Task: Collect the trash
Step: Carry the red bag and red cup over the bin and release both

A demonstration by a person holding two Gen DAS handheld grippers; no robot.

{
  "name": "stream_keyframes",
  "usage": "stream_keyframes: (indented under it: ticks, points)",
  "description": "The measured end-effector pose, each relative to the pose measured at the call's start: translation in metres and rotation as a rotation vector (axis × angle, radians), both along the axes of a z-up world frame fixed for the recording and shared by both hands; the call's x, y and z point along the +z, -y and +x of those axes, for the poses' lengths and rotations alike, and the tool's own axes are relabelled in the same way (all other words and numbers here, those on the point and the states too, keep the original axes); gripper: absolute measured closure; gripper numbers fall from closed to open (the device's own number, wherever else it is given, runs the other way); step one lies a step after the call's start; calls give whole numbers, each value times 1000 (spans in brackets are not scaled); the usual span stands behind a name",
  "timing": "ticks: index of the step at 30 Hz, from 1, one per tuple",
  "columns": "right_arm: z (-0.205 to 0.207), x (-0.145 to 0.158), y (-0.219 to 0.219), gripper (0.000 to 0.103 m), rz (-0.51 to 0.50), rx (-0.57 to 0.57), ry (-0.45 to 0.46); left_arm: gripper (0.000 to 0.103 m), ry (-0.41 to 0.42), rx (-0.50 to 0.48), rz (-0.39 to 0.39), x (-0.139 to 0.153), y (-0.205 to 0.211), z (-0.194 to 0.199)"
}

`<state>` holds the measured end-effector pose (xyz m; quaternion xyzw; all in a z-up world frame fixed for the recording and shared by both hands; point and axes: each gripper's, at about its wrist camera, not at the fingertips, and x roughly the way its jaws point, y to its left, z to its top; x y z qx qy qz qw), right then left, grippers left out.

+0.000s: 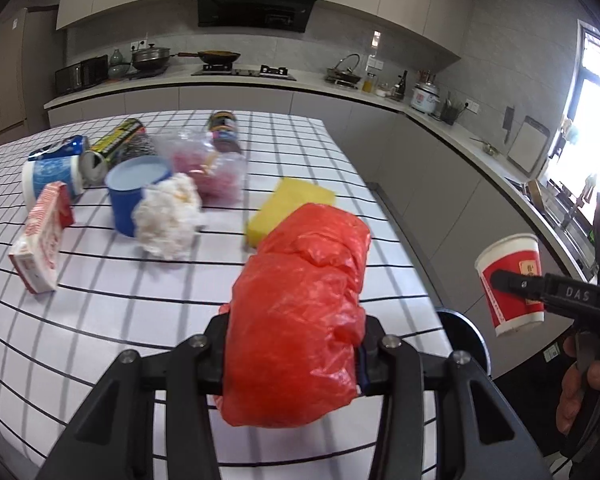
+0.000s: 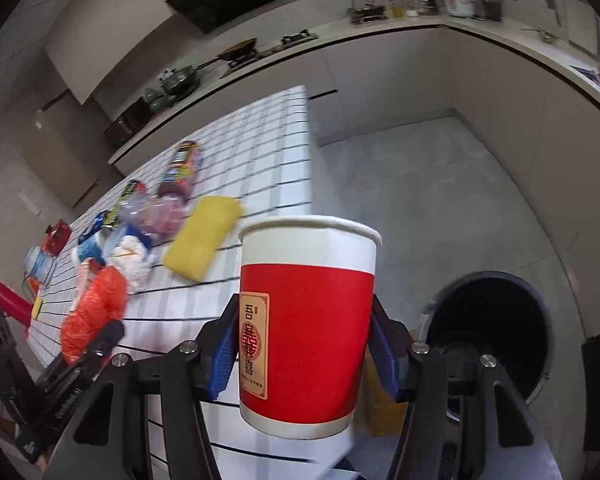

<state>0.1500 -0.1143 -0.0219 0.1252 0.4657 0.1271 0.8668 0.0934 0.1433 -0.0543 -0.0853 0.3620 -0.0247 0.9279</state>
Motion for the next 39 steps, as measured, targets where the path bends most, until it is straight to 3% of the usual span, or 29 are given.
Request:
stream_keyframes:
  ticks: [5, 10, 12, 13, 22, 37, 39]
  points:
    - [4, -22, 79, 42, -31, -46, -48, 58, -5, -1, 4, -4, 54, 2]
    - [11, -40, 127, 38, -65, -30, -82, 58, -5, 7, 4, -7, 91, 4]
    - [22, -56, 135, 12, -145, -14, -122, 58, -5, 7, 7, -8, 108, 6]
    - [25, -60, 145, 11, -154, -23, -130, 58, -5, 6, 11, -9, 117, 6]
    - [28, -46, 218, 11, -103, -82, -77, 58, -13, -9, 11, -27, 179, 15]
    - [31, -58, 275, 11, -142, -111, -72, 57, -116, -72, -40, -90, 288, 37]
    - [31, -56, 280, 11, -144, -113, -69, 51, -133, -92, -27, -94, 303, 43]
